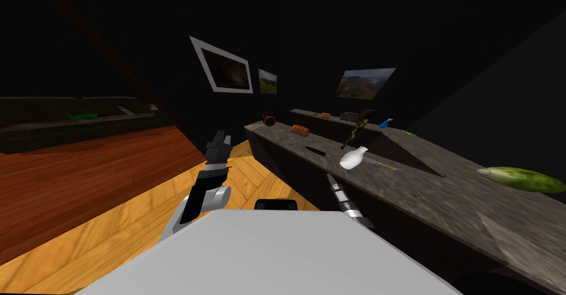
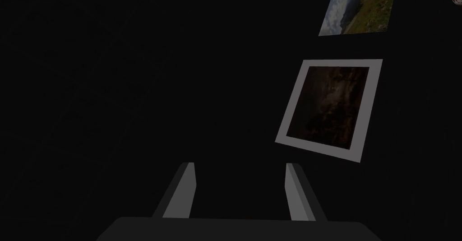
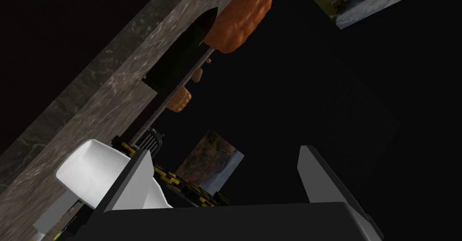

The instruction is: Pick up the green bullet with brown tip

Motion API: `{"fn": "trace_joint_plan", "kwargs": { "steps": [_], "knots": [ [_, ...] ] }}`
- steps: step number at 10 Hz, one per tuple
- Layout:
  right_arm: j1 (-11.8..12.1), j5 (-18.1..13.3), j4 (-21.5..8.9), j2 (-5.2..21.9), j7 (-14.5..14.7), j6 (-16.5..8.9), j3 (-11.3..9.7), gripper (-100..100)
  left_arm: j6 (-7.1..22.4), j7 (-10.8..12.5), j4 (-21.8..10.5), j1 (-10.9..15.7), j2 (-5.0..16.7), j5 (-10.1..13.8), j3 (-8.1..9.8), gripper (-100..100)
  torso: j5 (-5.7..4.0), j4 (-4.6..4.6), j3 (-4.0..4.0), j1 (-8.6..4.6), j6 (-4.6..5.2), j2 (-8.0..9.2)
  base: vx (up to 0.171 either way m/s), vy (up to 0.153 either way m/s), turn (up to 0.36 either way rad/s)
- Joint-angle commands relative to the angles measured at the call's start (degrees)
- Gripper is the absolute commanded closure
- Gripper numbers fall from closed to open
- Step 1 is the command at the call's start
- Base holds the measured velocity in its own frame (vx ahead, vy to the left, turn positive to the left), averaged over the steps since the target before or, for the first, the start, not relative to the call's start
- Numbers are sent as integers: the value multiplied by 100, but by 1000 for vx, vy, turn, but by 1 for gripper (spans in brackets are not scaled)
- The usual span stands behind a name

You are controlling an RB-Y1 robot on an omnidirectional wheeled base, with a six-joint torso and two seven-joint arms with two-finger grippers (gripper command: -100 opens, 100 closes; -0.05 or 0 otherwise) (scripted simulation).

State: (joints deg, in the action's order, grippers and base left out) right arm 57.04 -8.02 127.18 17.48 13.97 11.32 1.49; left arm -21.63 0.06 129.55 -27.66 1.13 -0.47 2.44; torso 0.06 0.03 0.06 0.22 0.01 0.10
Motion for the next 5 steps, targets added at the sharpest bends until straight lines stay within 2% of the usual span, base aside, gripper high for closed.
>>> {"fn": "trace_joint_plan", "kwargs": {
  "steps": [1,3,4,5],
  "knots": [
    [286,-99,-90,111,211,-172,-8,-100,0,0,0,0,0,0,0,0,0,0,0,0,0,0,-8,80,175],
    [442,-99,-90,111,211,-172,-8,-100,0,0,0,0,0,0,0,0,1,0,-1,1,1,-1,0,48,34],
    [677,-175,-164,225,378,-344,4,-100,0,0,0,0,0,0,0,0,-2,-1,-2,-11,1,-3,3,56,182],
    [770,-175,-164,225,378,-344,4,-100,0,0,0,0,0,0,0,0,-2,-1,-2,-5,-2,-4,2,56,101]
  ]
}}
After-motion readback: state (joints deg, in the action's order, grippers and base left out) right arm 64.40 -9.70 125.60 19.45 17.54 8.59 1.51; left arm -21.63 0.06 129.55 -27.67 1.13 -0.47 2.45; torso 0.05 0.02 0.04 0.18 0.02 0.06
